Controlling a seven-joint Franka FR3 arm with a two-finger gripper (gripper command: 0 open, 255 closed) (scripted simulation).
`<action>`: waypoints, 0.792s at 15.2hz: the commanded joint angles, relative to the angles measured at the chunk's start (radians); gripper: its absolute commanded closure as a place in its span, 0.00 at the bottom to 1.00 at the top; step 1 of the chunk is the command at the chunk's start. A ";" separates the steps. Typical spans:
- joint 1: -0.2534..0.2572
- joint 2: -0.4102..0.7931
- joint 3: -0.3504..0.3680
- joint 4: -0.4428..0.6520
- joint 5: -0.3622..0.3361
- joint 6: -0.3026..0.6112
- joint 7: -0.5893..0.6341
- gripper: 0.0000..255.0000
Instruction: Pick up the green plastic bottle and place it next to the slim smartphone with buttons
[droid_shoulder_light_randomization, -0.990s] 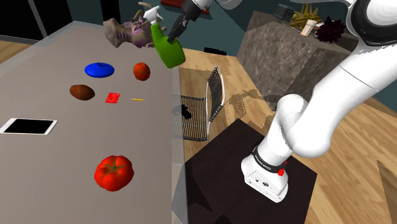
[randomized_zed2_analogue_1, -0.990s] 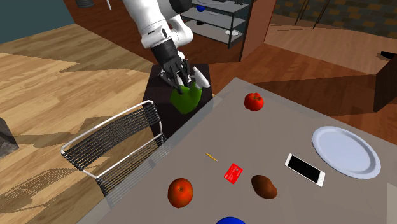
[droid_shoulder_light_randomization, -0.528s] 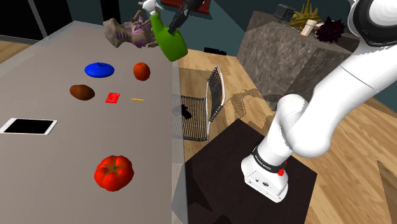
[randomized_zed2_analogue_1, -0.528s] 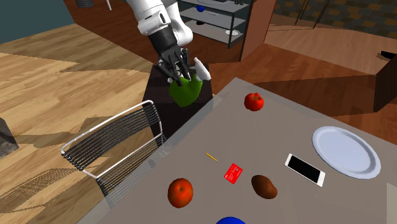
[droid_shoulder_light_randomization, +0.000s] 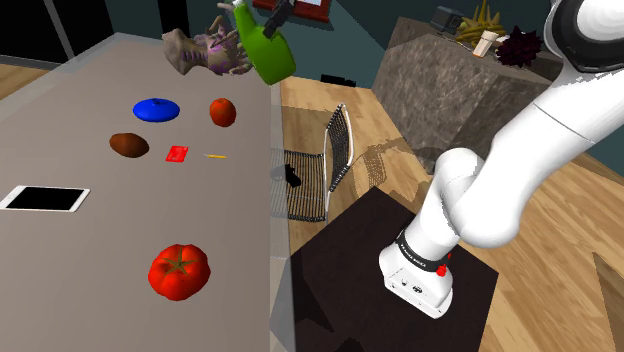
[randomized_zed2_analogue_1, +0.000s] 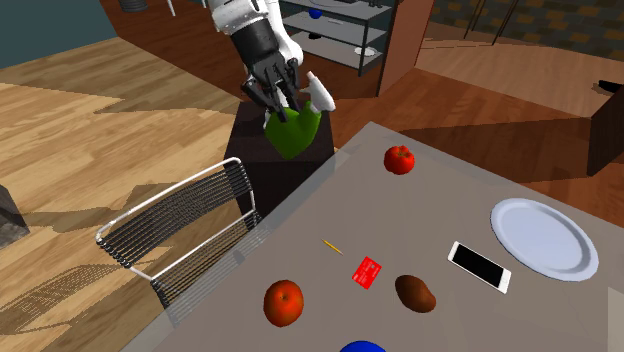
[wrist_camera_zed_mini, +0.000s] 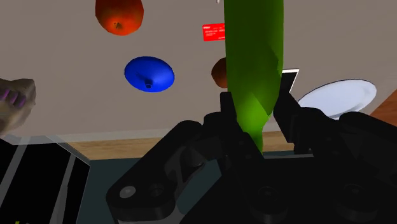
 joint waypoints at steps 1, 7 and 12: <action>0.012 0.024 0.013 0.000 0.010 0.027 0.014 1.00; 0.060 0.138 0.056 0.013 0.061 0.137 0.056 1.00; 0.094 0.256 0.089 0.060 0.110 0.211 0.086 1.00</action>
